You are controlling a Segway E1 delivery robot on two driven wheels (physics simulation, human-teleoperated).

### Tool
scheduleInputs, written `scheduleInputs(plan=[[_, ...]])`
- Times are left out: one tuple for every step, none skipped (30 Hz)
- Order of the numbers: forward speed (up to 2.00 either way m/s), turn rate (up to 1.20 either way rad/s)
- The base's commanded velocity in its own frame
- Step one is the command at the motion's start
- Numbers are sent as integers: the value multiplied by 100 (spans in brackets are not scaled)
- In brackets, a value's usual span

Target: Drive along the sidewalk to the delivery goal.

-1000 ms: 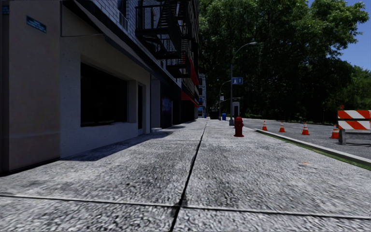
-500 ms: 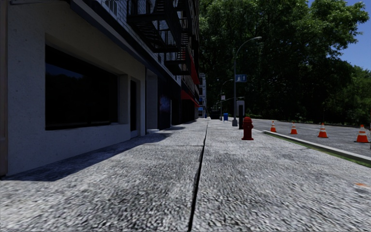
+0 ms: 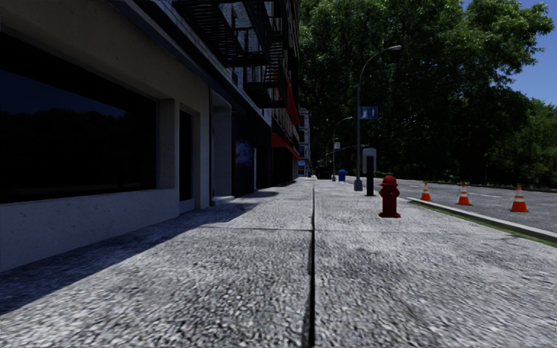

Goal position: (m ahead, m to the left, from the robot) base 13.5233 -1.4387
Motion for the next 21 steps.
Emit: scheduleInputs(plan=[[200,0],[200,0],[200,0],[200,0],[200,0],[200,0],[200,0],[200,0],[200,0],[200,0],[200,0],[200,0],[200,0],[200,0],[200,0],[200,0],[200,0],[200,0],[200,0],[200,0],[200,0]])
